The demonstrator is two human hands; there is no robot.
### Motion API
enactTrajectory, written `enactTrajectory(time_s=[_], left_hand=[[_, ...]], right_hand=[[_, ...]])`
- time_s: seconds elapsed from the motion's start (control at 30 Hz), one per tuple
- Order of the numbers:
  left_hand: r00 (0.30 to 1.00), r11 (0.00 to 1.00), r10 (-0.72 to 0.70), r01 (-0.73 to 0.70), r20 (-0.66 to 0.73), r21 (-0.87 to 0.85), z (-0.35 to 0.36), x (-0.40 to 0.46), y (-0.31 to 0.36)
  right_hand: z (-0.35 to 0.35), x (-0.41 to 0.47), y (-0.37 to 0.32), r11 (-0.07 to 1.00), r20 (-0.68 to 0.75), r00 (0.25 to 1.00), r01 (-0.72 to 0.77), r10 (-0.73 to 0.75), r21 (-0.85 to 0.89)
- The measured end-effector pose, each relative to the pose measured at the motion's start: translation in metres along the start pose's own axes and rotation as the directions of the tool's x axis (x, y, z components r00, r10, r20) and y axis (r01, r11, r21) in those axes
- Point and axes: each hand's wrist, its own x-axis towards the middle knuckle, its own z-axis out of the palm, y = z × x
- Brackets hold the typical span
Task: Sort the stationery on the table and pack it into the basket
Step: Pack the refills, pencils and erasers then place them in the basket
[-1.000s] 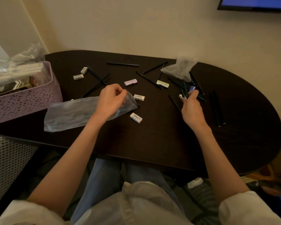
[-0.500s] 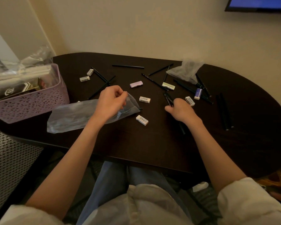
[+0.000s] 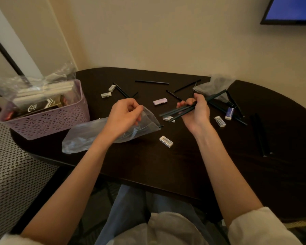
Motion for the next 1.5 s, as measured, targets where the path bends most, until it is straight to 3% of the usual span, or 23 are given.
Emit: enactTrajectory(time_s=[0.07, 0.13, 0.47, 0.53, 0.63, 0.73, 0.9, 1.0, 1.13, 1.27, 1.37, 1.5], left_hand=[[1.000, 1.000, 0.009, -0.009, -0.002, -0.002, -0.002, -0.001, 0.000], [1.000, 1.000, 0.017, -0.017, -0.006, 0.001, -0.003, -0.001, 0.000], [0.999, 0.999, 0.050, -0.050, 0.011, -0.019, -0.010, -0.002, 0.005], [0.998, 0.997, 0.059, -0.058, 0.012, -0.050, -0.015, -0.002, 0.008], [0.996, 0.991, 0.079, -0.084, -0.048, -0.109, -0.025, -0.002, 0.013], [0.988, 0.976, 0.098, -0.119, -0.123, -0.180, -0.034, 0.000, 0.016], [0.971, 0.937, 0.062, -0.135, -0.229, -0.322, -0.039, 0.004, 0.019], [0.967, 0.905, 0.037, -0.139, -0.251, -0.402, -0.041, 0.006, 0.025], [0.962, 0.890, 0.053, -0.166, -0.267, -0.424, -0.046, 0.010, 0.030], [0.955, 0.885, 0.047, -0.176, -0.293, -0.432, -0.051, 0.014, 0.031], [0.953, 0.884, 0.040, -0.174, -0.301, -0.433, -0.054, 0.015, 0.031], [0.948, 0.884, 0.049, -0.188, -0.314, -0.429, -0.058, 0.014, 0.030]], right_hand=[[0.000, 0.000, 0.005, 0.966, -0.030, 0.998, 0.050, -0.060, -0.253], [-0.003, 0.002, 0.009, 0.919, -0.019, 0.994, 0.089, -0.104, -0.384], [0.010, -0.012, 0.026, 0.892, 0.194, 0.976, 0.172, -0.097, -0.417], [0.013, -0.012, 0.028, 0.816, 0.280, 0.954, 0.244, -0.106, -0.524], [0.020, -0.010, 0.029, 0.616, 0.374, 0.923, 0.349, -0.094, -0.707], [0.027, -0.010, 0.027, 0.511, 0.446, 0.875, 0.475, -0.188, -0.717], [0.041, -0.016, 0.036, 0.592, 0.452, 0.852, 0.512, -0.263, -0.622], [0.047, -0.013, 0.042, 0.586, 0.537, 0.822, 0.534, -0.191, -0.610], [0.047, -0.009, 0.041, 0.586, 0.620, 0.784, 0.487, 0.035, -0.648], [0.042, -0.010, 0.034, 0.707, 0.561, 0.828, 0.410, -0.023, -0.576], [0.041, -0.010, 0.029, 0.667, 0.512, 0.859, 0.377, 0.008, -0.642], [0.051, -0.011, 0.028, 0.583, 0.573, 0.820, 0.459, 0.013, -0.670]])
